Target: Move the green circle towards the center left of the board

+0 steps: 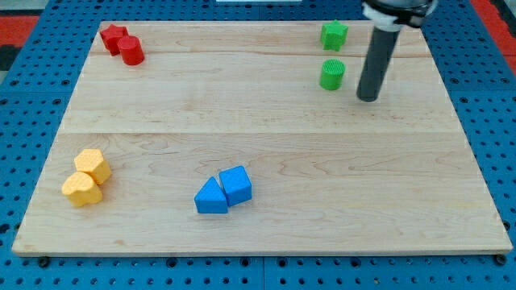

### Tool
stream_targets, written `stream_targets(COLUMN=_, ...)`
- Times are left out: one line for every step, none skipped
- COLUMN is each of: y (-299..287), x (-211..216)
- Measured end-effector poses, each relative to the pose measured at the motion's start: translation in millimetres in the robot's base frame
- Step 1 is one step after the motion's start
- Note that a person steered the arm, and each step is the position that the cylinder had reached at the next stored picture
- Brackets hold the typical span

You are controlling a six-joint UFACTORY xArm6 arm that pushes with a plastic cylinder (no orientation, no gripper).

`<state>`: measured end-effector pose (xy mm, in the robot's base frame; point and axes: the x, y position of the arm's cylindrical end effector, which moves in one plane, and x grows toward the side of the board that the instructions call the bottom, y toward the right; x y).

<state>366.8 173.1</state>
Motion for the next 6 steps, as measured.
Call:
stream_targets(y=6, x=-35)
stream_targets(y=-49, x=-35)
stream_targets(y=-121, x=-31)
stream_targets(y=-143, x=-46)
stream_targets(y=-161, x=-53)
stream_targets(y=-213, x=-33)
